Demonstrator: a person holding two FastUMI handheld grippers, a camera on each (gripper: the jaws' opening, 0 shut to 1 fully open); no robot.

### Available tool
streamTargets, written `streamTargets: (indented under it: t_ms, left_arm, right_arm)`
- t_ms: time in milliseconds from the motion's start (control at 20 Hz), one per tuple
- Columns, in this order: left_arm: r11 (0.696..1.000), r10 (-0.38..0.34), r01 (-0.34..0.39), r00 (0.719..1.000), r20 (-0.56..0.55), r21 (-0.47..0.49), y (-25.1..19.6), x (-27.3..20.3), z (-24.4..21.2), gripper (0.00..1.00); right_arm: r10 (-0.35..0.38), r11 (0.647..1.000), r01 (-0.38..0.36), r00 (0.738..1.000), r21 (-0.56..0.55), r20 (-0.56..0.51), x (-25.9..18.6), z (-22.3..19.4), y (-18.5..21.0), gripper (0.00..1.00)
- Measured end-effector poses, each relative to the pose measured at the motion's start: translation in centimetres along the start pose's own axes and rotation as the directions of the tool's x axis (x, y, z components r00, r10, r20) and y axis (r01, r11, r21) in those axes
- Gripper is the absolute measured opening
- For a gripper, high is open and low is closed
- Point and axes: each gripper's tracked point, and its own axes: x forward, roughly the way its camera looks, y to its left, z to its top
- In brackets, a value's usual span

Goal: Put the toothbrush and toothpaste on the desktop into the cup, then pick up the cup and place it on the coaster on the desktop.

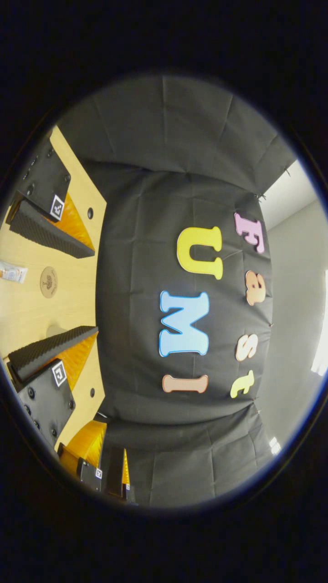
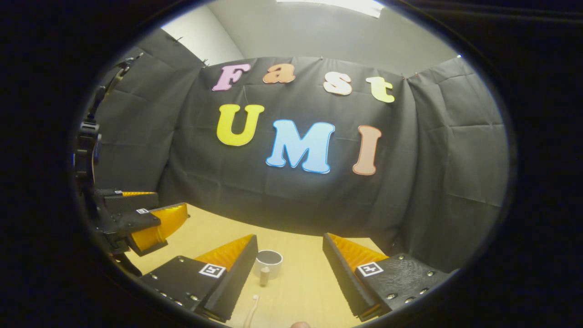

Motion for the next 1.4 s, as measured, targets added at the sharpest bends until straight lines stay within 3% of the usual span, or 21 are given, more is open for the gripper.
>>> streamTargets:
  t_ms: [550, 750, 1100, 1400]
  left_arm:
    - [1.0, 0.001, -0.001, 1.0, -0.023, 0.008, 0.7, 0.4, -0.7, 0.95]
    - [1.0, -0.008, 0.007, 0.996, -0.092, -0.008, 0.8, 0.4, -3.3, 0.95]
    - [1.0, 0.021, -0.027, 0.956, -0.292, -0.014, 2.7, 0.2, -9.6, 0.96]
    - [1.0, 0.019, -0.009, 0.875, -0.484, 0.023, 3.6, 0.5, -15.4, 0.96]
  right_arm:
    - [0.048, 0.999, -0.048, 0.997, -0.002, -0.059, 1.0, -1.5, 1.9, 0.89]
    - [0.078, 0.997, -0.074, 0.98, 0.03, -0.183, 1.5, -5.1, 3.2, 0.89]
    - [0.14, 0.989, -0.105, 0.898, 0.106, -0.417, 1.6, -11.8, 5.3, 0.89]
    - [0.178, 0.98, -0.09, 0.79, 0.177, -0.587, 1.4, -16.7, 6.5, 0.89]
